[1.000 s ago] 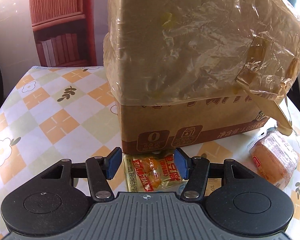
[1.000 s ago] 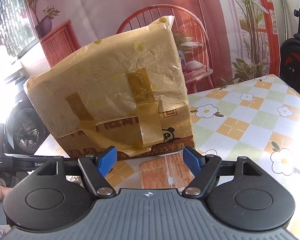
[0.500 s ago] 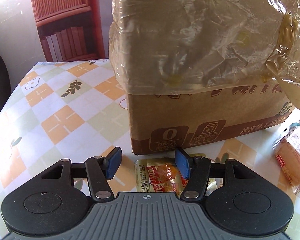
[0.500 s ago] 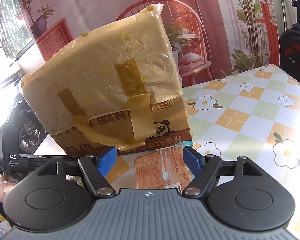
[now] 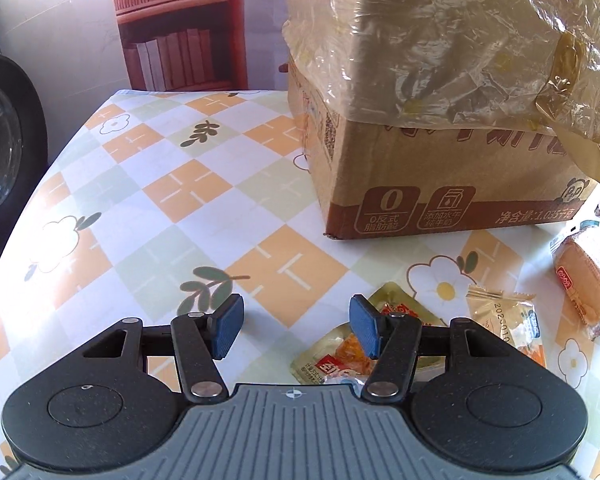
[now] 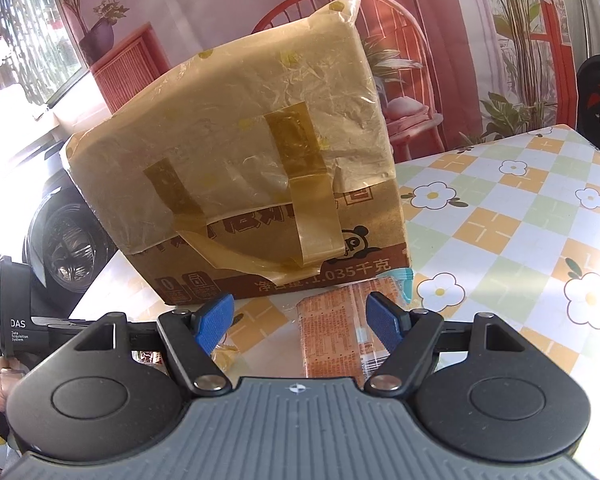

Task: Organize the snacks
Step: 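Grasp the yellow-red spicy packet with the left tool while the right grasps a blue-wrapped dark cake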

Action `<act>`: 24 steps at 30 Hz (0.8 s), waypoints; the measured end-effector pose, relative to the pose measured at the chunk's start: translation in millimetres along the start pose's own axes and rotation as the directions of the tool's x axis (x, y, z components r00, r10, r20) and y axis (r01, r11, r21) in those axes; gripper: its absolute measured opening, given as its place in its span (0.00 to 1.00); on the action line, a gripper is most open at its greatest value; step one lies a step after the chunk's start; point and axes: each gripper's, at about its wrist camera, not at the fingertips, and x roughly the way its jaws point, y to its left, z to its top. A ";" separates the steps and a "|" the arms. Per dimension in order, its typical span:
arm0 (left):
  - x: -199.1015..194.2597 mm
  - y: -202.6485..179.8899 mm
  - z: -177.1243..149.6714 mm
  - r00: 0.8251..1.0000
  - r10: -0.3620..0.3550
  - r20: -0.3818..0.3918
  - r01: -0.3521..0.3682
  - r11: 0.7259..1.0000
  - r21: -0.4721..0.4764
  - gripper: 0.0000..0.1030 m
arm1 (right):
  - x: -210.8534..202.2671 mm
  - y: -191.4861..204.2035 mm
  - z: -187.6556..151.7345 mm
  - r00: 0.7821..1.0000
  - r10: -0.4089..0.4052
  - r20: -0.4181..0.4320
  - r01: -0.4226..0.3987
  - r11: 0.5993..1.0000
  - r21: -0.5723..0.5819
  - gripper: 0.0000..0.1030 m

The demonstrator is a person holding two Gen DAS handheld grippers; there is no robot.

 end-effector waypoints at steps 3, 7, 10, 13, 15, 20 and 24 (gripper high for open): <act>-6.4 17.6 -7.8 1.000 -0.001 -0.004 0.001 1.000 -0.022 0.60 | 10.7 14.9 -1.4 0.997 0.031 -0.075 -0.035 0.998 -0.050 0.74; -15.4 33.5 -19.5 1.000 -0.007 -0.007 0.006 1.000 -0.026 0.59 | 31.2 38.7 -4.5 0.978 0.057 -0.201 -0.084 0.988 -0.127 0.74; -23.9 38.7 -28.8 1.000 -0.021 -0.010 0.020 1.000 -0.022 0.59 | 50.8 57.2 -7.8 0.950 0.067 -0.304 -0.127 0.975 -0.180 0.75; -32.7 42.4 -35.8 0.998 -0.060 -0.021 0.059 0.998 -0.038 0.59 | 68.9 76.2 -10.5 0.922 0.057 -0.384 -0.160 0.957 -0.242 0.76; -37.8 42.7 -39.6 0.997 -0.079 -0.023 0.078 0.996 -0.036 0.58 | 77.7 85.3 -11.9 0.908 0.039 -0.418 -0.168 0.946 -0.278 0.76; -45.7 35.2 -45.1 0.994 -0.108 -0.028 0.108 0.994 -0.006 0.58 | 93.5 91.3 -17.2 0.881 -0.011 -0.473 -0.166 0.929 -0.332 0.77; -45.8 24.6 -45.0 0.993 -0.116 -0.031 0.117 0.993 0.021 0.57 | 94.8 87.4 -17.2 0.880 -0.044 -0.472 -0.135 0.931 -0.339 0.78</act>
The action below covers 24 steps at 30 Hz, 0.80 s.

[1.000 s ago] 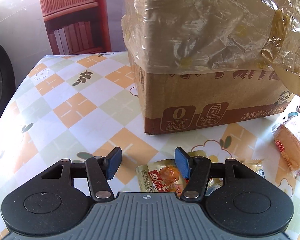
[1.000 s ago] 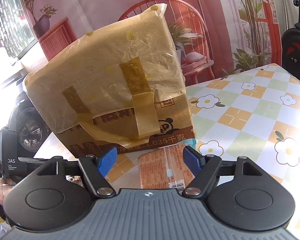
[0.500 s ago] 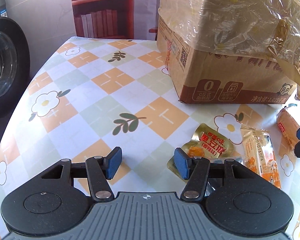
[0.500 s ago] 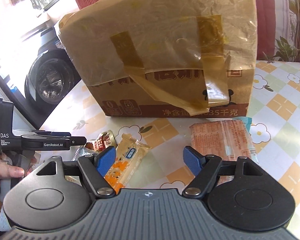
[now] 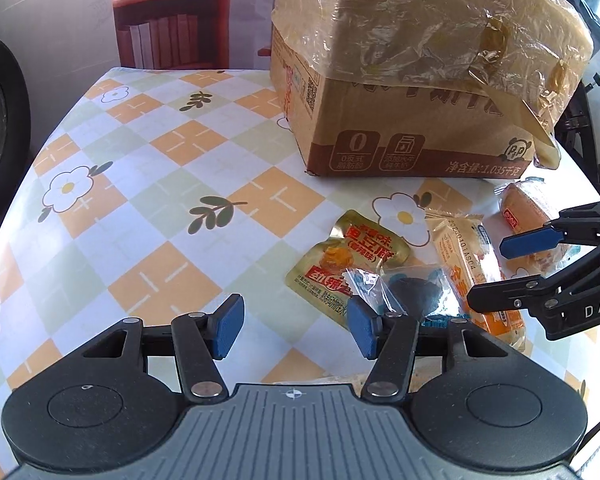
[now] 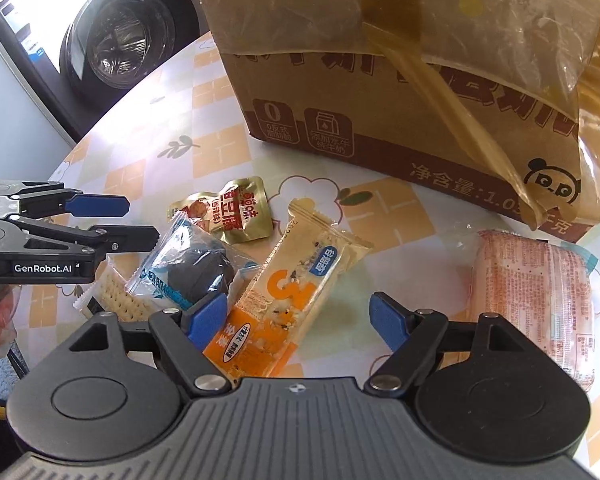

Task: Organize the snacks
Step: 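Grasp the yellow-red spicy packet with the left tool while the right grasps a blue-wrapped dark cake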

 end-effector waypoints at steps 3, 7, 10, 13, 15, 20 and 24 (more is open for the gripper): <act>3.8 -12.4 2.5 1.000 -0.019 -0.004 0.019 0.999 0.026 0.57 | -3.3 -6.8 -2.8 0.999 -0.049 0.006 0.049 0.999 0.006 0.78; 7.9 -32.0 5.9 0.999 -0.043 0.000 0.043 0.997 0.070 0.58 | -8.3 -25.6 -7.6 0.992 -0.126 0.014 0.125 0.991 0.051 0.72; 14.1 -42.8 9.6 0.999 -0.053 0.011 0.051 0.993 0.104 0.58 | -13.7 -34.8 -10.9 0.985 -0.173 0.023 0.171 0.982 0.080 0.72; 13.0 -39.1 17.1 0.997 -0.073 0.039 0.068 0.991 0.114 0.58 | -24.8 -37.7 -12.6 0.985 -0.158 0.062 0.152 0.984 0.097 0.72; 11.7 -30.3 23.2 0.994 -0.098 0.050 0.092 0.989 0.114 0.58 | -32.4 -35.8 -12.4 0.986 -0.145 0.080 0.138 0.986 0.089 0.72; 20.1 -20.5 28.5 0.990 -0.140 0.021 0.133 0.973 0.190 0.58 | -38.7 -29.2 -9.8 0.989 -0.111 0.102 0.104 0.992 0.068 0.72; 28.6 -25.5 25.4 0.989 -0.147 -0.003 0.143 0.955 0.260 0.58 | -37.8 -23.4 -7.9 0.990 -0.091 0.108 0.085 0.995 0.056 0.72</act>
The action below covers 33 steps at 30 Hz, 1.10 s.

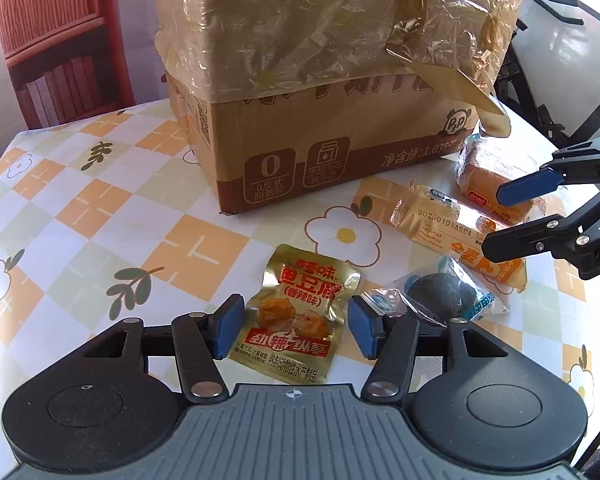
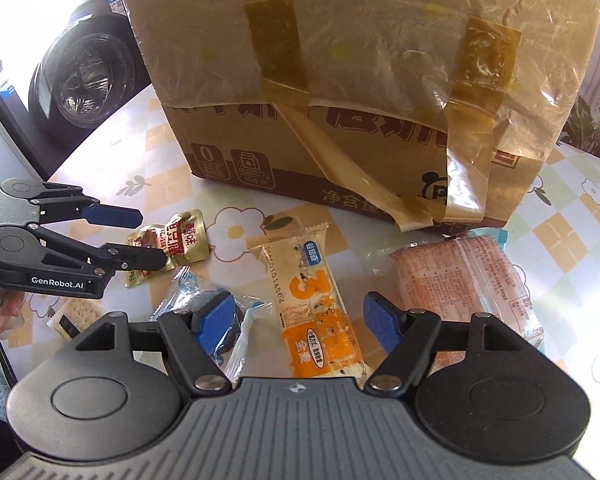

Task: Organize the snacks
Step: 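Grasp the yellow-red spicy packet with the left tool while the right grasps a blue-wrapped dark cake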

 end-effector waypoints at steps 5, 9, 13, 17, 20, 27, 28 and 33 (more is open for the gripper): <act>9.8 -5.6 1.1 1.000 0.024 0.015 -0.025 0.998 0.058 0.60 | 1.6 4.6 0.3 1.000 0.013 -0.012 -0.014 1.000 -0.021 0.72; 12.7 -4.0 3.5 0.999 0.040 0.024 -0.041 0.998 0.046 0.59 | 3.6 6.6 -0.8 0.999 0.022 -0.033 -0.024 0.998 -0.052 0.72; 8.0 -0.9 1.7 0.998 0.048 0.026 -0.049 0.998 0.031 0.53 | 8.9 18.5 -2.4 0.997 0.028 -0.068 -0.040 0.985 -0.170 0.72; 0.9 6.0 -4.7 0.997 0.071 0.031 -0.070 0.997 -0.015 0.49 | 12.5 33.6 -1.4 0.995 0.045 -0.086 -0.071 0.944 -0.322 0.72; -3.9 10.7 -9.5 0.996 0.078 0.035 -0.077 0.996 -0.043 0.48 | 17.6 46.2 1.0 0.992 0.049 -0.114 -0.093 0.901 -0.423 0.72; -9.9 17.8 -17.3 0.996 0.077 0.051 -0.071 0.992 -0.106 0.48 | 33.2 69.4 4.0 0.980 0.081 -0.179 -0.171 0.802 -0.572 0.71; -10.2 18.3 -17.9 0.996 0.078 0.053 -0.072 0.991 -0.112 0.48 | 39.0 69.8 6.6 0.977 0.088 -0.193 -0.185 0.799 -0.572 0.70; -8.4 17.8 -17.2 0.994 0.085 0.063 -0.076 0.988 -0.135 0.49 | 61.6 64.3 14.7 0.962 0.106 -0.251 -0.226 0.825 -0.518 0.54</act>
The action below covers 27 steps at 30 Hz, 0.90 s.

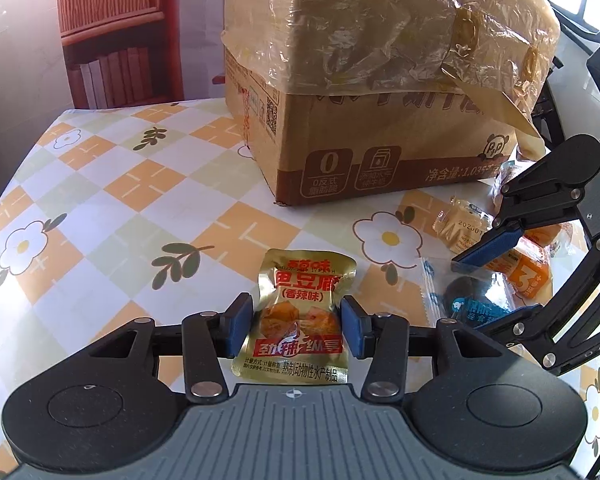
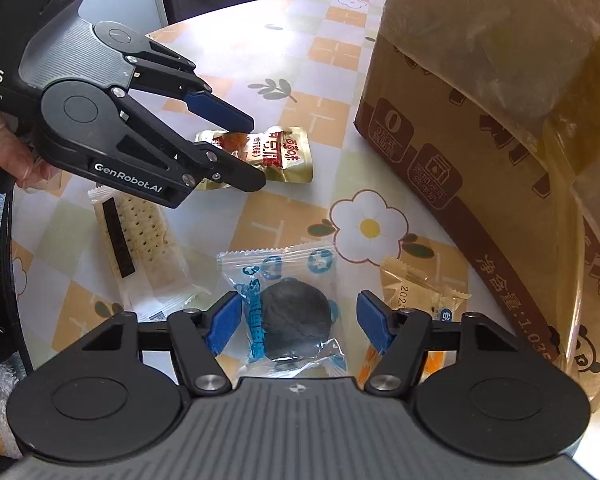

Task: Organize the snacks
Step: 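Grasp the yellow-red spicy packet with the left tool while the right grasps a blue-wrapped dark cake, then drop the yellow-red packet into the box with the left tool while the right drops the dark cake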

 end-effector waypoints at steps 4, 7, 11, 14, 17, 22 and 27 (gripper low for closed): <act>1.7 -4.2 0.0 1.000 0.019 0.007 -0.020 1.000 0.012 0.54 | 1.4 -6.7 -5.2 0.999 0.018 0.037 -0.021 0.997 0.071 0.52; 1.5 -8.7 0.4 0.999 0.040 0.011 -0.040 0.999 0.023 0.57 | -1.0 -10.6 -11.9 0.997 0.018 0.073 -0.027 0.991 0.128 0.51; 2.2 -14.2 0.1 0.998 0.067 0.016 -0.068 0.997 0.044 0.57 | -4.4 -12.7 -20.4 0.993 0.000 0.121 -0.024 0.980 0.199 0.50; -1.7 -11.9 -0.5 0.998 0.055 0.019 -0.056 0.998 0.035 0.45 | -7.7 -13.1 -26.4 0.988 -0.015 0.155 -0.024 0.969 0.246 0.48; -9.2 -10.1 -4.2 0.998 0.052 0.033 -0.053 0.998 0.023 0.42 | -14.2 -9.9 -32.8 0.981 -0.035 0.191 -0.022 0.958 0.287 0.47; -27.0 -8.2 -4.5 0.995 0.065 0.075 -0.065 0.998 -0.005 0.35 | -32.7 -5.9 -45.0 0.963 -0.074 0.260 -0.017 0.943 0.332 0.47; -32.0 -5.5 -2.3 0.994 0.070 0.078 -0.068 0.997 -0.024 0.35 | -48.4 -2.8 -49.9 0.945 -0.102 0.311 -0.013 0.938 0.345 0.47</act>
